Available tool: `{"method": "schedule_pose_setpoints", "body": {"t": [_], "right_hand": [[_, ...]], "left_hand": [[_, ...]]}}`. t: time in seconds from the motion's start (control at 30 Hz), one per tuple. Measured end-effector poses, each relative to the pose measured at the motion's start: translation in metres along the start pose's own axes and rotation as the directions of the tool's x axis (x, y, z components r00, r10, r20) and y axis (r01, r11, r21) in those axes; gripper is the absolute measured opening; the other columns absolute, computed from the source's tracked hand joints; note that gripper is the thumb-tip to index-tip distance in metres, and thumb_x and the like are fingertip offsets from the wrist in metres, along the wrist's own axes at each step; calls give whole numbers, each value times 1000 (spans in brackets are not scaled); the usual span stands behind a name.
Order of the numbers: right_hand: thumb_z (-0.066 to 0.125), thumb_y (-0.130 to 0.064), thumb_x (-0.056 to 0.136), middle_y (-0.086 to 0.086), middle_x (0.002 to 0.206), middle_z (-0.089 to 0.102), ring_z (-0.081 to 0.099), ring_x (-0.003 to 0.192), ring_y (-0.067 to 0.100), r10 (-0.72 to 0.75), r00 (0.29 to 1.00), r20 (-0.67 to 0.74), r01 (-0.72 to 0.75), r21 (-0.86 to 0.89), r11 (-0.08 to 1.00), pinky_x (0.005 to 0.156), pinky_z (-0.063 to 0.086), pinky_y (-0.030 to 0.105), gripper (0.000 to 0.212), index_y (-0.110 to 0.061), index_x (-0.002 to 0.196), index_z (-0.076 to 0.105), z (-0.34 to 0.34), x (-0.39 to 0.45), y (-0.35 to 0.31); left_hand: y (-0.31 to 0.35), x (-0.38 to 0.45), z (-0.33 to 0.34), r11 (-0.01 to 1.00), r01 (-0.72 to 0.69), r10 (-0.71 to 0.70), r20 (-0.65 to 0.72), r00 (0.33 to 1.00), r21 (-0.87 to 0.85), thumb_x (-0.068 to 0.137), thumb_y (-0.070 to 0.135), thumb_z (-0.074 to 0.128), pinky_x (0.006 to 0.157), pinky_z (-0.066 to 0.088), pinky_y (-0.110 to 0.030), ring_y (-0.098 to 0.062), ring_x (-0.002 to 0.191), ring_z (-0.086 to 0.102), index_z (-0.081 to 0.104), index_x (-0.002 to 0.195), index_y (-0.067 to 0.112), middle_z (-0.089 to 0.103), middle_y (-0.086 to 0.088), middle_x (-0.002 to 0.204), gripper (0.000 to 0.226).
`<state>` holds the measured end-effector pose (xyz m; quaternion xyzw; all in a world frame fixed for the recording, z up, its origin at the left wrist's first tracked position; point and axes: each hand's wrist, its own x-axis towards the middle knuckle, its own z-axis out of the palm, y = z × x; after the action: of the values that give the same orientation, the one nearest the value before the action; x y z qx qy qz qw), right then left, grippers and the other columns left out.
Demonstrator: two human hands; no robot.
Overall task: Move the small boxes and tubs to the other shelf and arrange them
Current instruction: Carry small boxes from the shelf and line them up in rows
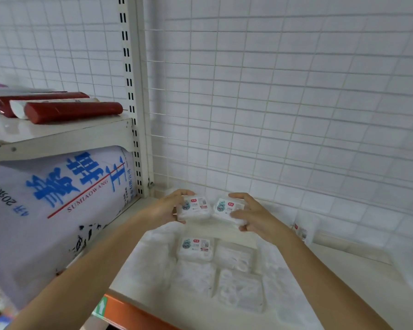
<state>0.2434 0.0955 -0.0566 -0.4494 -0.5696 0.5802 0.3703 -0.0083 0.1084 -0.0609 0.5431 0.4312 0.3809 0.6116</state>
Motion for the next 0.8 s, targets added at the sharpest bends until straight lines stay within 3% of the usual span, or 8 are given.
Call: {"method": "schedule_pose_setpoints", "body": {"t": [0.13, 0.23, 0.3, 0.4, 0.5, 0.57, 0.73, 0.8], "right_hand": [[73, 9, 64, 12, 114, 50, 52, 79, 19, -38, 999, 9, 39, -203, 978, 57, 45, 26, 68, -29, 114, 45, 0, 0, 6], [71, 9, 64, 10, 121, 36, 53, 85, 20, -98, 993, -64, 67, -380, 923, 57, 49, 26, 67, -25, 114, 40, 1, 0, 10], [70, 6, 68, 5, 119, 33, 50, 94, 16, -168, 983, -76, 107, -510, 854, 67, 52, 25, 65, -26, 113, 36, 0, -1, 12], [72, -2, 71, -2, 119, 35, 44, 110, 14, -283, 959, -34, 200, -627, 753, 75, 45, 13, 64, -26, 115, 33, -1, -5, 12], [74, -14, 70, -7, 119, 29, 27, 112, 10, -358, 933, -26, 198, -795, 573, 88, 28, 15, 67, -21, 127, 38, -3, -14, 10], [76, -19, 69, -5, 120, 29, 22, 108, 7, -386, 921, -41, 169, -854, 492, 94, 26, 17, 70, -20, 130, 41, -7, -23, 9], [73, -27, 73, -5, 124, 37, 27, 108, 8, -448, 889, -94, 89, -925, 369, 99, 28, 25, 69, -23, 134, 40, -13, -56, 6], [71, -31, 76, -5, 127, 38, 28, 115, 11, -483, 866, -131, 37, -945, 324, 102, 26, 26, 69, -23, 136, 38, -13, -75, 5]], "left_hand": [[-4, -9, 5, 996, 3, -8, 50, 999, 94, 64, 0, 64, 72, 52, -26, -23, 95, 58, 38, 115, 12, 56, -15, 112, 59], [-3, -14, 8, 950, -2, 13, -33, 999, 311, 69, -9, 68, 80, 51, -28, -24, 101, 58, 33, 120, 13, 54, -18, 119, 66], [-1, -18, 10, 881, -9, 60, -92, 994, 474, 74, -7, 68, 77, 52, -25, -19, 99, 58, 33, 121, 15, 51, -13, 118, 63], [-2, -22, 9, 709, -49, 193, -127, 973, 703, 71, 3, 74, 74, 50, -17, -18, 103, 51, 36, 123, 15, 37, -4, 121, 66], [-5, -24, 1, 430, -105, 334, -50, 941, 897, 70, 18, 78, 96, 38, -21, -12, 110, 33, 41, 128, 16, 25, 5, 114, 69], [-5, -25, -1, 360, -147, 390, -6, 921, 921, 70, 21, 77, 100, 31, -23, -9, 109, 29, 42, 130, 17, 27, 6, 113, 70], [-12, -28, -4, 322, -279, 529, 72, 845, 905, 70, 23, 79, 102, 30, -23, -5, 111, 30, 44, 132, 13, 38, 1, 124, 73], [-13, -33, -3, 333, -354, 582, 105, 807, 874, 69, 22, 80, 97, 28, -15, -1, 109, 33, 46, 130, 14, 38, 15, 117, 71]]}}
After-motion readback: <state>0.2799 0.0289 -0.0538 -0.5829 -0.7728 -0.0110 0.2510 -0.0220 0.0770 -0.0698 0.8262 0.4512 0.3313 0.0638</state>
